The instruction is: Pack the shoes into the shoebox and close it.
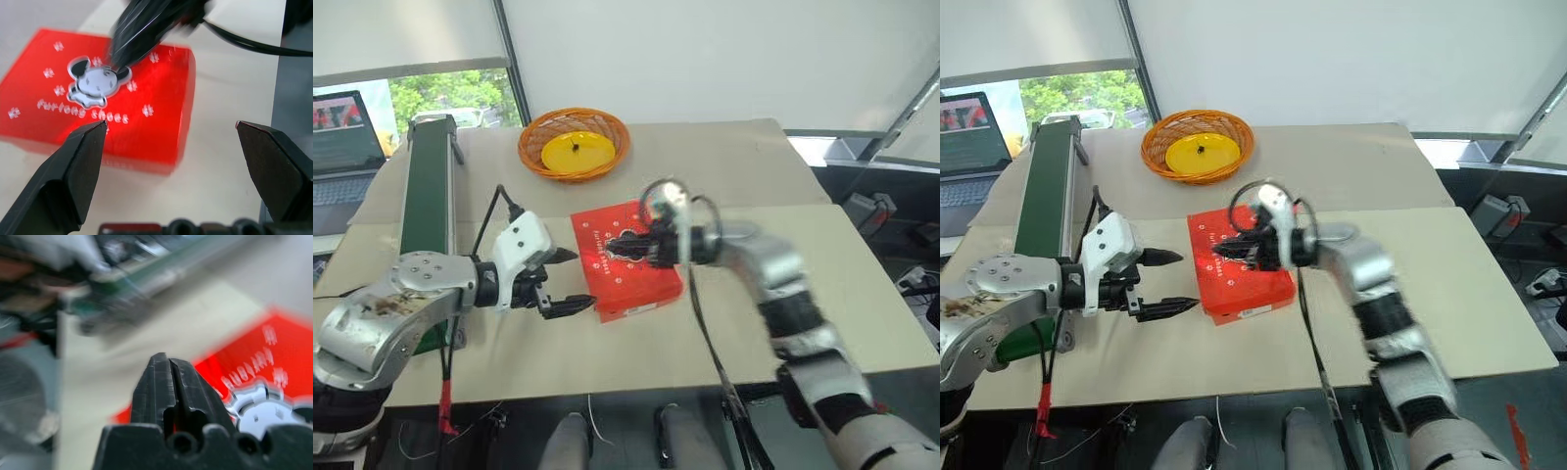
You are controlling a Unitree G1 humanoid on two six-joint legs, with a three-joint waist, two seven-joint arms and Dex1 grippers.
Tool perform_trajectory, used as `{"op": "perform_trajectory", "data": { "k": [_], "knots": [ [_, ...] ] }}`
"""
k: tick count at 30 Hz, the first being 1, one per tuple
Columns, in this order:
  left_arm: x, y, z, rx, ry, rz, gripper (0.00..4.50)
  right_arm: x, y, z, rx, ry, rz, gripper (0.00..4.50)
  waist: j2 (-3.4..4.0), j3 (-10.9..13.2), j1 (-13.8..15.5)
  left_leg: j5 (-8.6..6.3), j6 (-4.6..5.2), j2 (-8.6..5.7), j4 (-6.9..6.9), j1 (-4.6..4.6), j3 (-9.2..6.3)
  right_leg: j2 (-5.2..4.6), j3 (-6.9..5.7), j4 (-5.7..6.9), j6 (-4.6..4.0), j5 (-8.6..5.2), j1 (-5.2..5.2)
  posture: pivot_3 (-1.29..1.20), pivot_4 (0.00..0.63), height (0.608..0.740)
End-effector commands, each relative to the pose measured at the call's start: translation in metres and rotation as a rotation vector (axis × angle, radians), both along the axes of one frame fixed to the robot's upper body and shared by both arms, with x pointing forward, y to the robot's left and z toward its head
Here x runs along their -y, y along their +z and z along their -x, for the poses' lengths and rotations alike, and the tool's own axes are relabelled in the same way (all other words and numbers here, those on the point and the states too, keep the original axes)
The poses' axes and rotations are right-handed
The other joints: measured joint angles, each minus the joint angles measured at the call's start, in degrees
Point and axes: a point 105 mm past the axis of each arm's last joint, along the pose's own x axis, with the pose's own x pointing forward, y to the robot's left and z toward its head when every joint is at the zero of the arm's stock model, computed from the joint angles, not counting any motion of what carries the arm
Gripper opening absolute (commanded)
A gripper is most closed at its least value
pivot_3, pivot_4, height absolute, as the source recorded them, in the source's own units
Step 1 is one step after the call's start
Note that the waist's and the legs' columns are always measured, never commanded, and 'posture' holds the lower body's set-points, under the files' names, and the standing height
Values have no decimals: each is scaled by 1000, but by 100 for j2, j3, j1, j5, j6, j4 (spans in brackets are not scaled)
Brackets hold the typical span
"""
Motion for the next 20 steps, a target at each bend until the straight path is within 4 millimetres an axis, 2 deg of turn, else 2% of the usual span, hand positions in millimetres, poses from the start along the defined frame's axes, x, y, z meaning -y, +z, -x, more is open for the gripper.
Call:
{"op": "perform_trajectory", "data": {
  "k": [1,6,9,13,20],
  "knots": [
    [2,18,-3,88,-1,69,4500,21,1,28,19,20,73,1809,-2,-1,5,-5,1,0,-1,1,0,0,-1,-2,1,-2,2,0,150,740],
    [-6,10,-2,78,14,34,4500,46,-9,42,51,-22,215,3485,-1,1,-14,-9,2,-15,5,-8,14,-20,7,-19,8,-7,1,0,150,740],
    [-11,5,-2,66,25,12,4500,57,-9,41,74,-61,270,4464,-1,2,8,-9,2,-14,4,0,16,-18,5,-17,28,-19,7,0,150,740],
    [-15,4,-2,69,38,-5,4500,67,-6,40,103,-93,308,4464,-2,3,18,-9,1,-13,7,1,15,-18,4,-20,49,-31,13,0,150,740],
    [-23,4,1,60,77,3,4500,86,-3,29,153,-186,325,4464,-2,3,20,-9,2,-14,8,-4,15,-21,3,-21,35,-22,10,0,150,740]
  ]
}}
